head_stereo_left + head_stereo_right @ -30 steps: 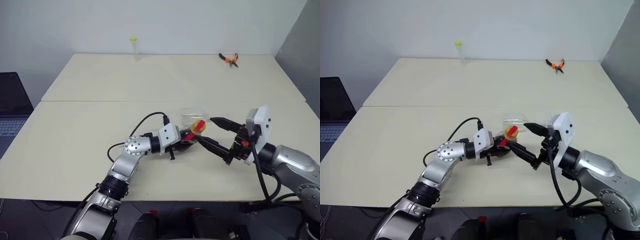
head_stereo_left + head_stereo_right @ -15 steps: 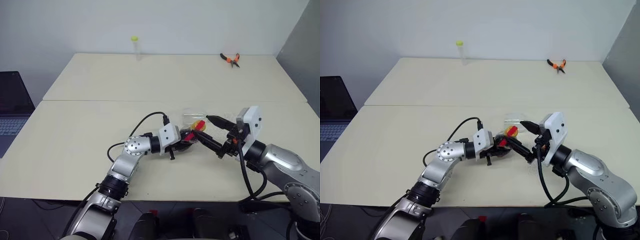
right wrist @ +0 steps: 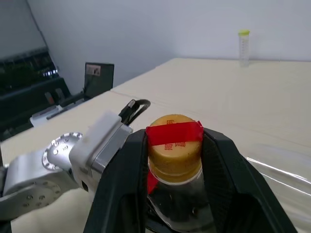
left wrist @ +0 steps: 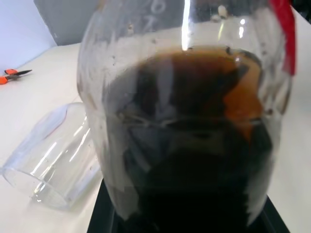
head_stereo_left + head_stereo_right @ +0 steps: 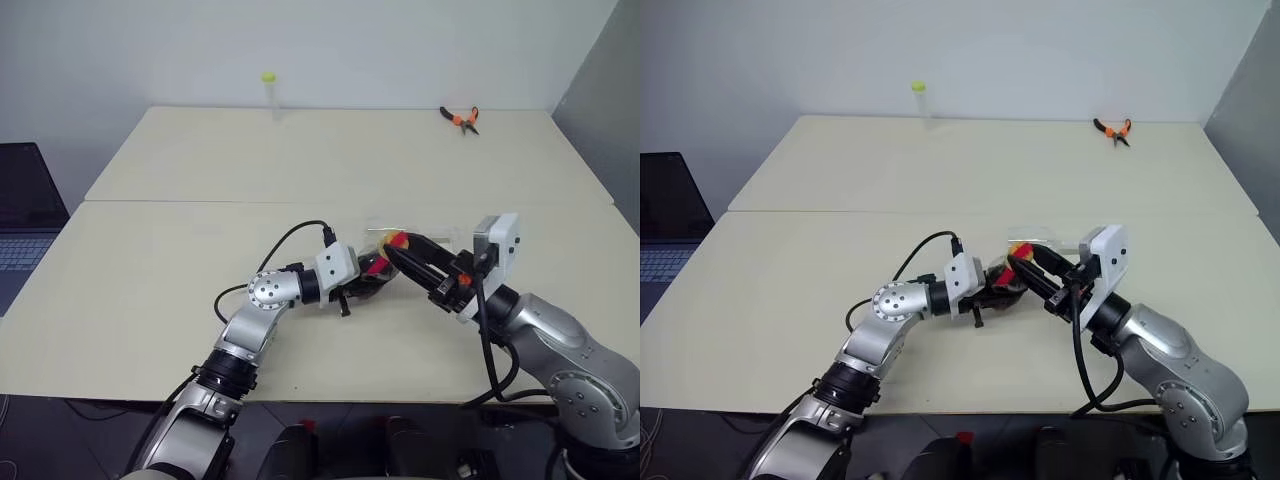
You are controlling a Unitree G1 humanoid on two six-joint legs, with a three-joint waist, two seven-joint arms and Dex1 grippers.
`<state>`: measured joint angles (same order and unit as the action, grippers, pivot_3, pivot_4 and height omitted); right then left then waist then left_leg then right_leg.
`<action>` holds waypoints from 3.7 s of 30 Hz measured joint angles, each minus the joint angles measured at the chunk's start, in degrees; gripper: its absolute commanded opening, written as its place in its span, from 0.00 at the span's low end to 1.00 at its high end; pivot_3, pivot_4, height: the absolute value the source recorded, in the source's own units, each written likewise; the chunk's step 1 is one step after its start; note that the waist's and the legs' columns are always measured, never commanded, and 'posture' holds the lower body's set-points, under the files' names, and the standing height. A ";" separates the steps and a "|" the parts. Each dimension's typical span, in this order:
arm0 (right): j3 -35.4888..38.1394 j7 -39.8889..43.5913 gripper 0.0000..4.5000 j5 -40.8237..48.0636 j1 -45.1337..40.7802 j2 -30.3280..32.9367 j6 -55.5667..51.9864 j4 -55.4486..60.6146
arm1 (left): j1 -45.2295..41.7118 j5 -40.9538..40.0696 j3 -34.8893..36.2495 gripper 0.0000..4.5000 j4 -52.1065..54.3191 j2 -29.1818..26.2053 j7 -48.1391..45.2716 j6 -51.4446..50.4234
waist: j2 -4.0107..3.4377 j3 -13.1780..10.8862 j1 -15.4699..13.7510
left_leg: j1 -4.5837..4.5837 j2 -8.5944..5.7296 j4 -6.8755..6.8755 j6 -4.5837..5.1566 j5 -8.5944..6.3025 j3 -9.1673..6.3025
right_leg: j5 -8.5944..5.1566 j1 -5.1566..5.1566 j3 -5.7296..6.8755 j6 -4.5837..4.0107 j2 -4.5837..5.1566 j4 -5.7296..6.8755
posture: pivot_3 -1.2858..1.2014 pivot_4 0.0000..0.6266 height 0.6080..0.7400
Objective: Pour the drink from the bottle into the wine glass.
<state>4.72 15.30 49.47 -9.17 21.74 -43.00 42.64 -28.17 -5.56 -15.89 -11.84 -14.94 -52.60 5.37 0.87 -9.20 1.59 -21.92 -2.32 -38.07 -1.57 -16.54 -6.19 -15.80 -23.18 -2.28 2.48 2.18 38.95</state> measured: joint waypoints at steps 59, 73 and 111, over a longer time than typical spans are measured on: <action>8.22 23.74 1.00 -17.36 13.08 21.80 9.70 -11.87 | 1.78 -7.03 18.78 0.22 -4.64 0.87 18.82 -0.13 | -0.01 0.02 0.10 | 0.09 0.02 -0.03 -0.01 0.00 0.10 | 0.00 0.06 -0.05 0.01 -0.04 0.03 | 0.52 0.24 1.00; -17.20 15.07 1.00 -23.97 -14.34 7.70 1.12 -14.53 | -10.17 -5.64 30.41 0.22 -38.45 -5.46 30.60 15.65 | 0.45 0.00 -1.00 | -0.13 -0.16 -0.11 -0.24 0.13 -0.05 | 0.04 -0.08 0.11 0.07 0.15 -0.10 | 0.52 0.24 1.00; -18.00 15.55 1.00 -30.57 -7.87 6.91 2.44 -8.96 | 10.89 -7.26 31.21 0.99 -17.94 -3.48 28.96 12.08 | 0.44 0.04 0.06 | -0.08 -0.06 0.03 -0.04 0.01 -0.02 | 0.05 -0.23 -0.02 0.05 0.35 0.03 | 0.52 0.24 1.00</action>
<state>-13.28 30.84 18.90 -17.04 28.66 -40.55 33.68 -17.28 -12.82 15.33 -29.77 -18.43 -23.65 17.44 1.32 -9.16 1.65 -22.00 -2.38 -38.04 -1.60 -16.53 -6.21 -15.75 -23.41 -2.30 2.53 2.54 38.97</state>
